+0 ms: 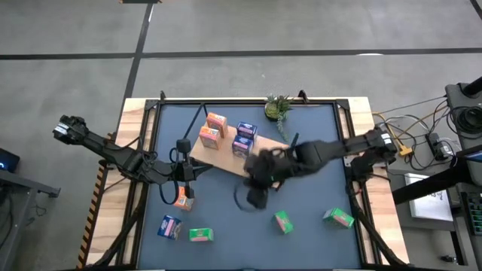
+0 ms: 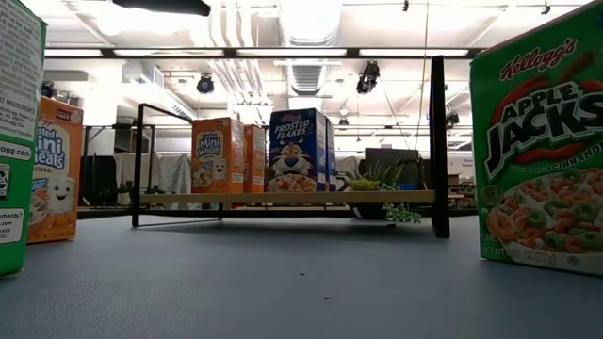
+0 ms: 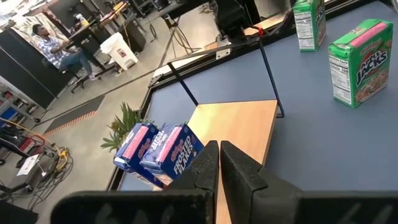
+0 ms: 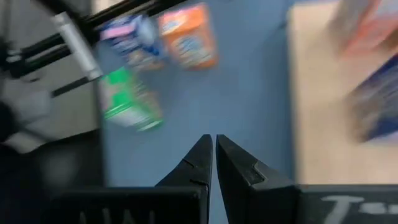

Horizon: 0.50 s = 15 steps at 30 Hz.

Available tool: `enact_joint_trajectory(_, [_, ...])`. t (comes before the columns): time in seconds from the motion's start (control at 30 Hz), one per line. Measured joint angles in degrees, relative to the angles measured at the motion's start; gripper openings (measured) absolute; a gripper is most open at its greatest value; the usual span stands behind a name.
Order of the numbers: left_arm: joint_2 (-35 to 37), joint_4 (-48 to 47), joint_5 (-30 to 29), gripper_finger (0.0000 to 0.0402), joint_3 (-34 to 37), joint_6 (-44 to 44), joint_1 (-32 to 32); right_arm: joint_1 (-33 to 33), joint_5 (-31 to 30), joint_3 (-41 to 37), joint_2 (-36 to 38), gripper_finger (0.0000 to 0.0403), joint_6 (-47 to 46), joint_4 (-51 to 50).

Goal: Stack cereal on shelf
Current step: Put the middle green cereal box on the shelf

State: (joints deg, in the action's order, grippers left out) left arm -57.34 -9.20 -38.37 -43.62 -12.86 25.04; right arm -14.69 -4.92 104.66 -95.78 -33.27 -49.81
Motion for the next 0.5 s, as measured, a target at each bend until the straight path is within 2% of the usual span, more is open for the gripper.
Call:
enact_joint_trajectory(0.1, [0.0,0.2,0.0,0.0000,0.0,0.3,0.0,-4.3,2.2,0.0,-0.7,0.0013,-6.9,-2.1])
enact_joint_trajectory(0.3, [0.0,0.8,0.0,0.0000,0.0,0.3,0.0,-11.6,1.8,-0.4,-2.4,0.0013,-28.6,-16.0])
enact_joint_trajectory(0.43, [0.0,0.8,0.0,0.0000,-0.7,-0.1,0.0,-14.3,0.8,-0.8,-3.2,0.0013,-41.8,-24.6])
enact_joint_trajectory(0.5, [0.0,0.8,0.0,0.0000,-0.8,-0.6,0.0,-15.0,0.7,-0.8,-3.7,0.0013,-45.9,-25.6])
